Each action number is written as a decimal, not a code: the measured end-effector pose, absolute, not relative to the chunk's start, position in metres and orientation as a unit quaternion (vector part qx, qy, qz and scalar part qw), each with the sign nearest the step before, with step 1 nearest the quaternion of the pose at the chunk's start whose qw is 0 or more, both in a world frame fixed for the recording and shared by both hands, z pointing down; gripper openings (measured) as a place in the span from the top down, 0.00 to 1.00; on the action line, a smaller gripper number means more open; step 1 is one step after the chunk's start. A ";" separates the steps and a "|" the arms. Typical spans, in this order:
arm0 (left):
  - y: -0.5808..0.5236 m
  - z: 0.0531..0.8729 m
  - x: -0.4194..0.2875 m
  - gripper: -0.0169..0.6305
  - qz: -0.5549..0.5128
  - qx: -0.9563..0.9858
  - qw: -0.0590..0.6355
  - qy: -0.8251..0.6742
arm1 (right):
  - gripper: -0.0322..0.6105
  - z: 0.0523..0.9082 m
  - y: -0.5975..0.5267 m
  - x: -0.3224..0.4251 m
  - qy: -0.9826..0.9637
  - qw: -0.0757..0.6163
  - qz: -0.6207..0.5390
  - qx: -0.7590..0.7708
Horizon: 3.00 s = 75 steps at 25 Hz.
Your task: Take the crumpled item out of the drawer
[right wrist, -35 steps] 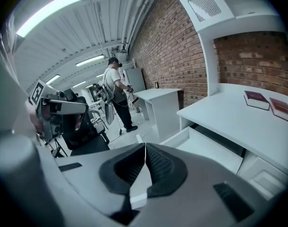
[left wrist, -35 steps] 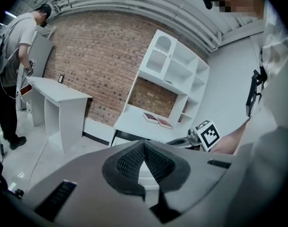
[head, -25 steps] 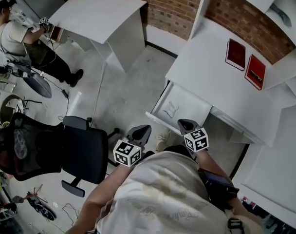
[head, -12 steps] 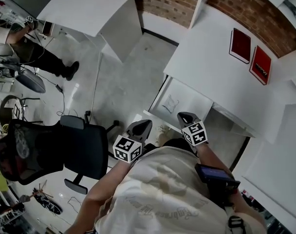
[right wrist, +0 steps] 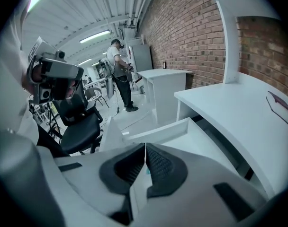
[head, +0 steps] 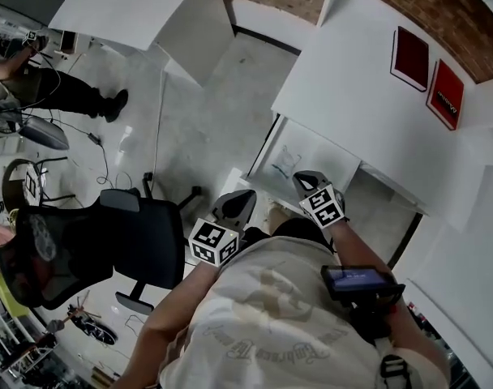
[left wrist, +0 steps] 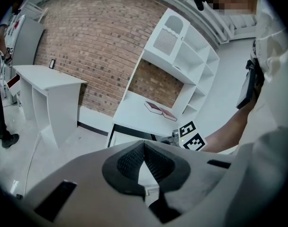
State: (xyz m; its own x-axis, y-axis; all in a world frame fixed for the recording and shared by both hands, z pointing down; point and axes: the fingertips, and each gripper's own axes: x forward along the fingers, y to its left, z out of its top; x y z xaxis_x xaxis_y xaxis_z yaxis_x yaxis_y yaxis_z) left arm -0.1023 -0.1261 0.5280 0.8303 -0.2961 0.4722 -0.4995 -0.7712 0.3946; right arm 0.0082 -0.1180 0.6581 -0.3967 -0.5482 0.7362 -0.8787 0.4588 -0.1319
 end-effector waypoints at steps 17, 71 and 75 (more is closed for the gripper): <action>-0.142 0.552 -0.090 0.94 0.227 0.904 0.285 -0.222 | 0.75 0.732 -0.134 0.019 -0.766 0.343 0.340 0.425; -0.145 0.579 -0.120 0.94 0.267 0.855 0.343 -0.283 | 0.61 0.840 -0.156 0.014 -0.727 0.515 0.320 0.322; -0.141 0.574 -0.120 0.94 0.269 0.857 0.338 -0.281 | 0.63 0.835 -0.156 0.010 -0.734 0.513 0.312 0.317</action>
State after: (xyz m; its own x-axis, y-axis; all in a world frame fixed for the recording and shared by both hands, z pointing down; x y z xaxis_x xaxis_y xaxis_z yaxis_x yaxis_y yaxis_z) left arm -0.1203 -0.1410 0.5735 0.6973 -0.3008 0.6507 -0.6640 -0.6131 0.4281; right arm 0.0098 -0.1557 0.8352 -0.2728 -0.1444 0.9512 -0.7854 0.6044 -0.1335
